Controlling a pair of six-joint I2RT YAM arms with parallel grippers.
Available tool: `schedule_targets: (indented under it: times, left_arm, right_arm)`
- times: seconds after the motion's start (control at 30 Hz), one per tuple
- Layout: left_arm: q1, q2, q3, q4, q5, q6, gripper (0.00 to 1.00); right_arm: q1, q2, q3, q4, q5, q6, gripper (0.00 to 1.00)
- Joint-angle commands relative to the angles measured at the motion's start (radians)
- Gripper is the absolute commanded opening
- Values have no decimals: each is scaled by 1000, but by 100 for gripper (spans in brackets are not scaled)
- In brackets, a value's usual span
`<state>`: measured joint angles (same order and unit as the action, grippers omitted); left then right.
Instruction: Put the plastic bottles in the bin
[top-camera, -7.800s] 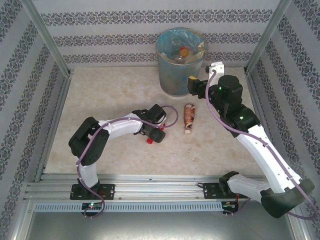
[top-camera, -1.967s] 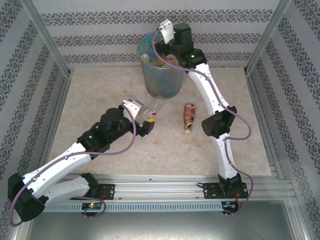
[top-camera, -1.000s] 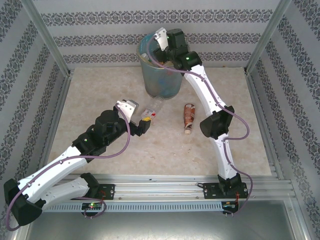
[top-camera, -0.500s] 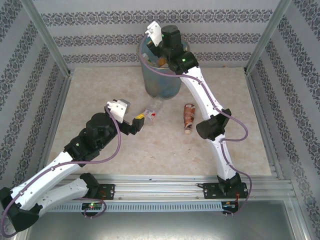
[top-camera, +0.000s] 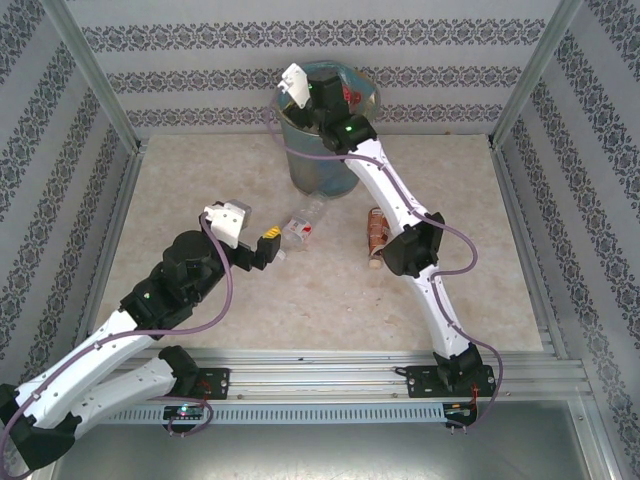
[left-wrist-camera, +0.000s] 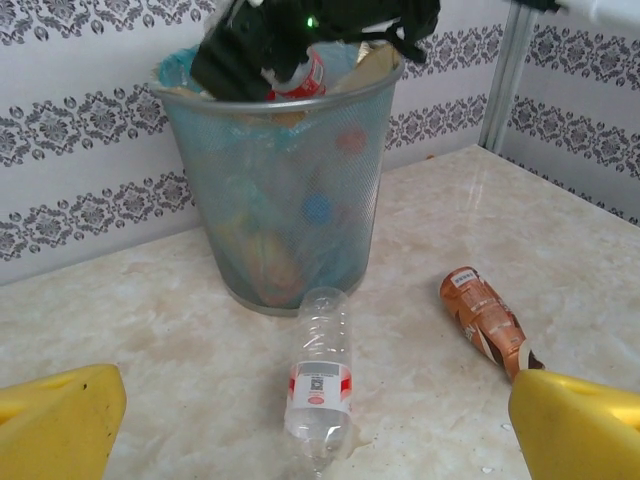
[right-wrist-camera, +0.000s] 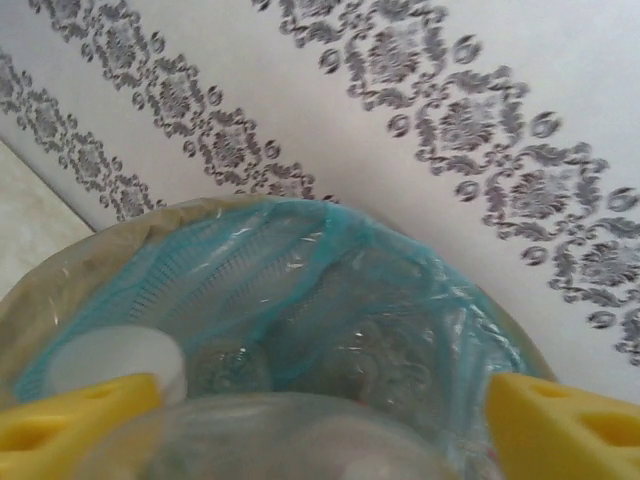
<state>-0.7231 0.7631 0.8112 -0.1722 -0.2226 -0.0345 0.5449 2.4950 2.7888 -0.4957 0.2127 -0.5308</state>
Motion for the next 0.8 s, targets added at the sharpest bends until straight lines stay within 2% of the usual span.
schedule_targets:
  times: [0.0, 0.27, 0.6, 0.77]
  left_arm:
    - [11, -11, -10, -20, -28, 4, 99]
    - [11, -4, -13, -8, -22, -4, 99]
    - [12, -15, -22, -11, -26, -8, 99]
    - [13, -16, -24, -11, -23, -9, 99]
  right_arm:
    - [23, -14, 22, 17, -43, 40, 93]
    - [23, -86, 21, 24, -216, 226, 94]
    - [-18, -160, -5, -23, -404, 489, 88]
    - [-36, -196, -86, -59, -364, 527, 69]
